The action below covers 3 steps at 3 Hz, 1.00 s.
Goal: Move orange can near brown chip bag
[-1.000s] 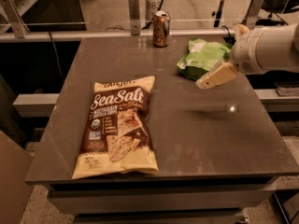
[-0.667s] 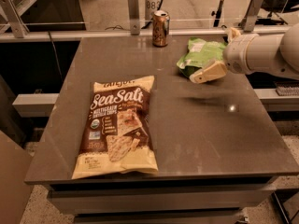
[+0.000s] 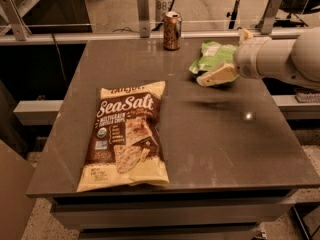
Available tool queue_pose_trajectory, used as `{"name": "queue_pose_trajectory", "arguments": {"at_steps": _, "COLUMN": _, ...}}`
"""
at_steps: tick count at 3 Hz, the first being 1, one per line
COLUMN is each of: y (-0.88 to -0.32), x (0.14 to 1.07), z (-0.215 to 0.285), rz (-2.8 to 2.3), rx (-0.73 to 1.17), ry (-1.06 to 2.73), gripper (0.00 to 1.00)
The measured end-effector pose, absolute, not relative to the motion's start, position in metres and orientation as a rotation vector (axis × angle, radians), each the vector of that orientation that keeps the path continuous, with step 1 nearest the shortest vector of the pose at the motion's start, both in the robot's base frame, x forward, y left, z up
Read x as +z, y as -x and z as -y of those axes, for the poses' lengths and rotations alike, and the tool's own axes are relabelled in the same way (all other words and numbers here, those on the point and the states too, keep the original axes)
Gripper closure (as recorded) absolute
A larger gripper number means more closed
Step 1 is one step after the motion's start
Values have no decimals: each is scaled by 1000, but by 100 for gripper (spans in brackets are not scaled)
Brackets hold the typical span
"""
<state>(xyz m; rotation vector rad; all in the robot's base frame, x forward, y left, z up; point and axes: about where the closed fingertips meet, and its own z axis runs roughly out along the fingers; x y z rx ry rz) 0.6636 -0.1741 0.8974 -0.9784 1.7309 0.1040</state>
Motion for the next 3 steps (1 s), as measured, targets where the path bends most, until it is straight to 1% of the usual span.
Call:
{"name": "queue_pose_trajectory", "arguments": {"at_steps": 1, "y": -681, "x": 905, "z": 150, "rz": -1654, "rx": 178, "ry": 912, "gripper": 0}}
{"name": "queue_pose_trajectory", "arguments": {"at_steps": 3, "y": -709, "x": 931, "z": 89, "rz": -1518, "rx": 287, "ry": 917, "gripper": 0}}
